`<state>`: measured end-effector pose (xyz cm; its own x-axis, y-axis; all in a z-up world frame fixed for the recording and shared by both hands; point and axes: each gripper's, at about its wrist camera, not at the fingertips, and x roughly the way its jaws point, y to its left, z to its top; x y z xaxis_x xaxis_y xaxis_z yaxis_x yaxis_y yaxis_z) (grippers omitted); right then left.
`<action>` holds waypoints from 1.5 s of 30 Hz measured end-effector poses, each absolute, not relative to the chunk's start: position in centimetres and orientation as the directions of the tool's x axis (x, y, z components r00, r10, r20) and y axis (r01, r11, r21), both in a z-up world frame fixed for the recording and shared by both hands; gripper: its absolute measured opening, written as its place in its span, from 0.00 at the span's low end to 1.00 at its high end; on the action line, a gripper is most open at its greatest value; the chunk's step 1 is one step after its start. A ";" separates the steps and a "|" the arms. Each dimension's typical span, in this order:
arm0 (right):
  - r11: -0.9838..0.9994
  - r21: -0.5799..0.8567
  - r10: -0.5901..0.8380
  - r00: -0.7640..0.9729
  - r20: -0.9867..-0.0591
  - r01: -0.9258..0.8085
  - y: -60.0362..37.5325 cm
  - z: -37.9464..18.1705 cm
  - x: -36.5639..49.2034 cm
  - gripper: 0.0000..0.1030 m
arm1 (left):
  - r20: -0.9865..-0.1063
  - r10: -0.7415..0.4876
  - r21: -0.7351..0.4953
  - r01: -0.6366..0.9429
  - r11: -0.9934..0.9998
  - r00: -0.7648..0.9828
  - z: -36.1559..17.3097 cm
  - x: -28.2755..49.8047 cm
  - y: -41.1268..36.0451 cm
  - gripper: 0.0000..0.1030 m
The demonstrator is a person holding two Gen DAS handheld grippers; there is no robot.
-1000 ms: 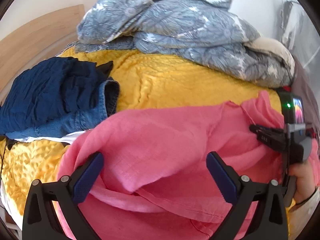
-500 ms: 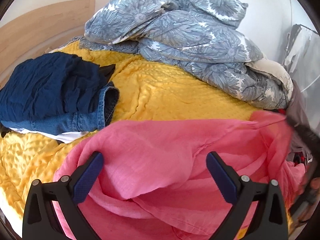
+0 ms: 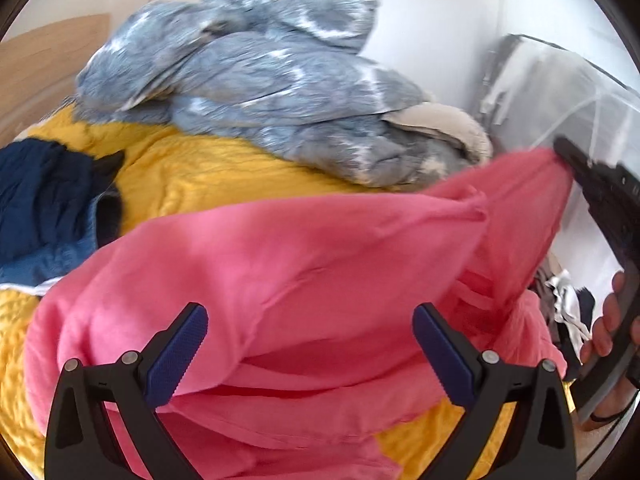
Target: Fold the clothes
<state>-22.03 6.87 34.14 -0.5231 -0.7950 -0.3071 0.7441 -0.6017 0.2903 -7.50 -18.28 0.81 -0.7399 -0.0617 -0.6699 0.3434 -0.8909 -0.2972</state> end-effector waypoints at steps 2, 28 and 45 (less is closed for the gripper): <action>-0.574 0.289 -0.817 -0.508 -0.274 0.766 7.4 35.1 -20.7 0.09 | -0.668 -0.044 -0.304 0.326 -0.895 -0.743 0.9 -7.8 -17.6 1.00; -0.448 0.271 -0.892 -0.447 -0.070 0.852 12.3 41.5 -10.7 0.10 | -0.512 -0.309 -0.539 0.579 -0.611 -0.802 4.4 -0.2 -25.2 1.00; -0.554 0.127 -0.634 -0.318 -0.704 0.823 0.0 24.5 -15.1 0.71 | -0.692 -0.307 -0.388 0.695 -0.605 -0.653 0.7 0.8 -28.5 1.00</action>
<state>-15.05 0.00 24.54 -0.3182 -0.6345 -0.7044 0.8227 -0.5540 0.1274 0.83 -28.49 0.71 -0.6533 -0.3071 -0.6920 0.6953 -0.6052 -0.3878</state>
